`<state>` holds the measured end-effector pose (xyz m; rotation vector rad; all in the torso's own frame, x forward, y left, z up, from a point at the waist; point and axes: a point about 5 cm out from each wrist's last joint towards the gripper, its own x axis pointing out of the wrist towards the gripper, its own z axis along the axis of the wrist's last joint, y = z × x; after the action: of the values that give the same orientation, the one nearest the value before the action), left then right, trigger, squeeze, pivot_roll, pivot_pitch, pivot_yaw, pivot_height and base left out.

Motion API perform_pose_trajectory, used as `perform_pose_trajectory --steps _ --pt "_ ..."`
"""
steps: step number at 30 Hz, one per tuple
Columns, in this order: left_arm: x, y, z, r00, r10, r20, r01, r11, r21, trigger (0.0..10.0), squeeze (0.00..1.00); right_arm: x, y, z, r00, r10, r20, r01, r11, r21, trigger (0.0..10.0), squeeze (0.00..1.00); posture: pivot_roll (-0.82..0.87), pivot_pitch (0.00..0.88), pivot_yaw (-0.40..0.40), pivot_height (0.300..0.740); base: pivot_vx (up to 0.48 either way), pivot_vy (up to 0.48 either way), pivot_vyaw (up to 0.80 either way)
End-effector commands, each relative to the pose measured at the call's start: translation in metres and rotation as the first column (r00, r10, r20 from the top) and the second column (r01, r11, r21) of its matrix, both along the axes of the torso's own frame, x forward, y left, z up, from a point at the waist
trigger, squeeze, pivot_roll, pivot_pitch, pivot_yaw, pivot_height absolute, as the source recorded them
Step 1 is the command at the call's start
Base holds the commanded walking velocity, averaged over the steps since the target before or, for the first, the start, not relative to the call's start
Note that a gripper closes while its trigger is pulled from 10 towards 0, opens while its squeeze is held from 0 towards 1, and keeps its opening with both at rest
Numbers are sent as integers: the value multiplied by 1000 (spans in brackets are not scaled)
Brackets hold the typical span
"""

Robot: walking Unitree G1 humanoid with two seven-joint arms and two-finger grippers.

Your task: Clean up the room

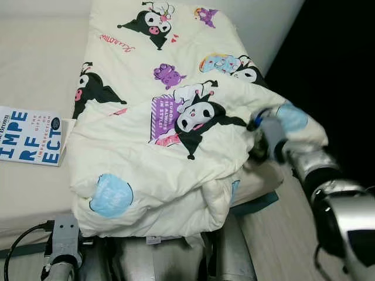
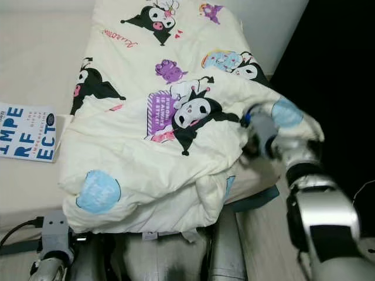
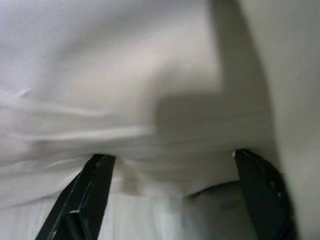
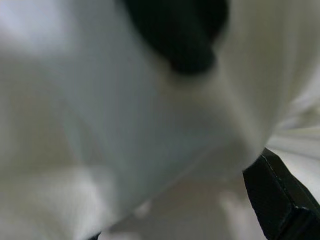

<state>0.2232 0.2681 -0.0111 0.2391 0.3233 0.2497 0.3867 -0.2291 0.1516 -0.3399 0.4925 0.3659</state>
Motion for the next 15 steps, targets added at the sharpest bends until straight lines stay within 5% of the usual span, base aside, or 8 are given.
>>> perform_pose_trajectory --steps 1,4,6,11,13,15 --pt "-15 7 -11 996 22 -85 -20 999 31 10000 0 -2 -3 -5 999 -34 -15 34 999 31 10000 0 -98 271 -106 471 0 0 0" --pt "-29 51 0 970 224 -89 -204 960 191 10000 0 -1 6 -9 993 -111 43 105 987 124 10000 0 -88 281 -94 471 0 0 0" --pt "-29 57 5 965 253 -70 -233 948 218 10000 0 0 7 -7 990 -126 60 116 983 140 10000 0 -87 282 -94 471 0 0 0" --pt "-20 91 42 909 397 128 -416 880 229 10000 0 5 6 11 968 -176 181 128 960 249 10000 0 -76 293 -95 471 0 0 0" --pt "-20 91 42 909 397 128 -416 880 229 10000 0 5 6 11 968 -176 181 128 960 249 10000 0 -76 293 -95 471 0 0 0" --pt "-12 106 65 865 445 231 -490 849 199 10000 0 9 10 30 943 -191 271 82 926 369 10000 0 -73 295 -90 471 0 0 0"
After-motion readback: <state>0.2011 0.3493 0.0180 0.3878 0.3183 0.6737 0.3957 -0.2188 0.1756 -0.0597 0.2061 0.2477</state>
